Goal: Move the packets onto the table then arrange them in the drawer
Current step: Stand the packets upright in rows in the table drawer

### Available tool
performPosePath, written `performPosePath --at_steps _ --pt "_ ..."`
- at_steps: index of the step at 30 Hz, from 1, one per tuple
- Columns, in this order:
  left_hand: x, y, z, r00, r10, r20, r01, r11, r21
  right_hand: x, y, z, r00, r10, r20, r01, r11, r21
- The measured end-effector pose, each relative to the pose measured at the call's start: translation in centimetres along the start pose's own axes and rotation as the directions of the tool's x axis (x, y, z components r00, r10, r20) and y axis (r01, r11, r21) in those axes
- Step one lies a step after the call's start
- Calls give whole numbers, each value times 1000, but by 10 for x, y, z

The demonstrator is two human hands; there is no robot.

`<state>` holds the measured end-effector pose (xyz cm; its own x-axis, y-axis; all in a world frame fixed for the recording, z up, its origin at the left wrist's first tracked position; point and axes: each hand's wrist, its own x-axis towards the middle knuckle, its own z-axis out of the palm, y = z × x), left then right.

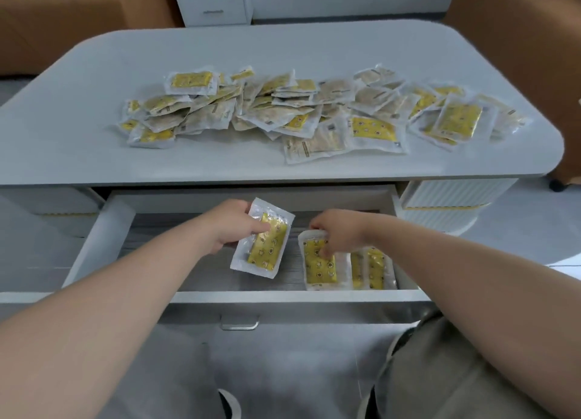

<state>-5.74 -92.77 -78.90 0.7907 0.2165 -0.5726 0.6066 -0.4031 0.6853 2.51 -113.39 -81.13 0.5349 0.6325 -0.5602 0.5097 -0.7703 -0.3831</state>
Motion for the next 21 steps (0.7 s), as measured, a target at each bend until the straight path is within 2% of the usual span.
performPosePath --at_steps 6,10,13,21 --pt "17 -12 0 989 -115 89 132 969 -210 28 1 30 997 68 -38 -72 990 -121" --pt "32 -23 14 983 -160 90 174 970 -172 31 7 37 989 104 -109 -134 936 -326" --pt "38 -26 26 976 -191 107 208 961 -183 29 7 32 982 111 -155 -158 929 -335" --pt "50 -26 54 952 -238 192 262 958 -114 15 12 2 981 149 -126 -183 927 -328"
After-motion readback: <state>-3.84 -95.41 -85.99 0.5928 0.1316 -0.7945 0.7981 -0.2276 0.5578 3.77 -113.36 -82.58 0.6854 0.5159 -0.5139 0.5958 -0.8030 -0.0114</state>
